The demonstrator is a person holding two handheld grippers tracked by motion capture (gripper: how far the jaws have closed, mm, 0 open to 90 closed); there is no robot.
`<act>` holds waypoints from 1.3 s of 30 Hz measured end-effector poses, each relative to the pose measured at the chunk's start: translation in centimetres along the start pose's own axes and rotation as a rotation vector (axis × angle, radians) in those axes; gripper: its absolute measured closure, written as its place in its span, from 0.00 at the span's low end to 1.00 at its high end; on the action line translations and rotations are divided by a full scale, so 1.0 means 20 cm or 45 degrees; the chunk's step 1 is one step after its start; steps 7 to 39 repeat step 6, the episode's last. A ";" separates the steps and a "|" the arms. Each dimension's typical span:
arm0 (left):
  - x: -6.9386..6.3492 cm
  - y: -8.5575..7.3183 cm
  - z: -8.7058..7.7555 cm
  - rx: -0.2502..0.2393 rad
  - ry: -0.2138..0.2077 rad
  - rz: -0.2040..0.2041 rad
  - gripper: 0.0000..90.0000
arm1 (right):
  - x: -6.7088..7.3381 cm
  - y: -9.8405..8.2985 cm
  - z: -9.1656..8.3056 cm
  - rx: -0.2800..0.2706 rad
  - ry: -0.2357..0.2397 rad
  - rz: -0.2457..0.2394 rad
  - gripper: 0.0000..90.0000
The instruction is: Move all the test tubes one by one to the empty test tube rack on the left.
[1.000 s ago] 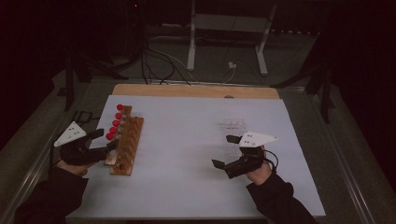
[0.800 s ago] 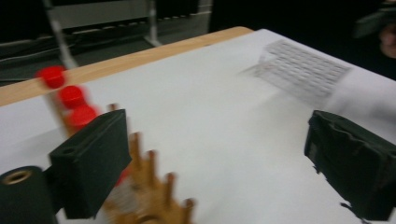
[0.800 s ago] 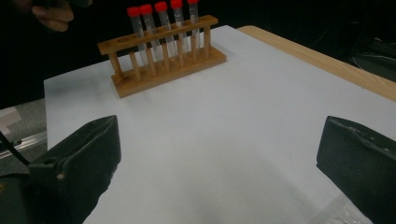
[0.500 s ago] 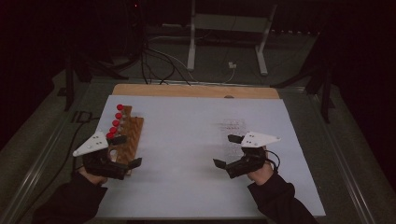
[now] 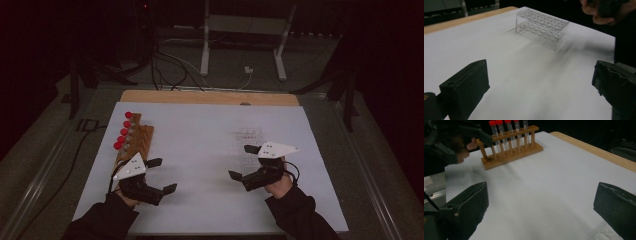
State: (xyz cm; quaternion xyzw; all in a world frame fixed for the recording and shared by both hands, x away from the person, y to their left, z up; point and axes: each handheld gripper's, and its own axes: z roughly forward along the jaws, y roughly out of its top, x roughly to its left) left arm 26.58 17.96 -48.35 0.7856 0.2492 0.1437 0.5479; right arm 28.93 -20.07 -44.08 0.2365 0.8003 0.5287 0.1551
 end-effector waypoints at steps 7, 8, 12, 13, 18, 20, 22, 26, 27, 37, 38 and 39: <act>0.00 -0.05 0.04 0.025 -0.006 0.008 0.02 | 0.00 0.00 0.00 -0.002 0.000 -0.001 0.00; 0.00 -0.05 0.04 0.025 -0.006 0.008 0.02 | 0.00 0.00 0.00 -0.002 0.000 -0.001 0.00; 0.00 -0.05 0.04 0.025 -0.006 0.008 0.02 | 0.00 0.00 0.00 -0.002 0.000 -0.001 0.00; 0.00 -0.05 0.04 0.025 -0.006 0.008 0.02 | 0.00 0.00 0.00 -0.002 0.000 -0.001 0.00; 0.00 -0.05 0.04 0.025 -0.006 0.008 0.02 | 0.00 0.00 0.00 -0.002 0.000 -0.001 0.00; 0.00 -0.05 0.04 0.025 -0.006 0.008 0.02 | 0.00 0.00 0.00 -0.002 0.000 -0.001 0.00; 0.00 -0.05 0.04 0.025 -0.006 0.008 0.02 | 0.00 0.00 0.00 -0.002 0.000 -0.001 0.00; 0.00 -0.05 0.04 0.025 -0.006 0.008 0.02 | 0.00 0.00 0.00 -0.002 0.000 -0.001 0.00; 0.00 -0.05 0.04 0.025 -0.006 0.008 0.02 | 0.00 0.00 0.00 -0.002 0.000 -0.001 0.00; 0.00 -0.05 0.04 0.025 -0.006 0.008 0.02 | 0.00 0.00 0.00 -0.002 0.000 -0.001 0.00; 0.00 -0.05 0.04 0.025 -0.006 0.008 0.02 | 0.00 0.00 0.00 -0.002 0.000 -0.001 0.00; 0.00 -0.05 0.04 0.025 -0.006 0.008 0.02 | 0.00 0.00 0.00 -0.002 0.000 -0.001 0.00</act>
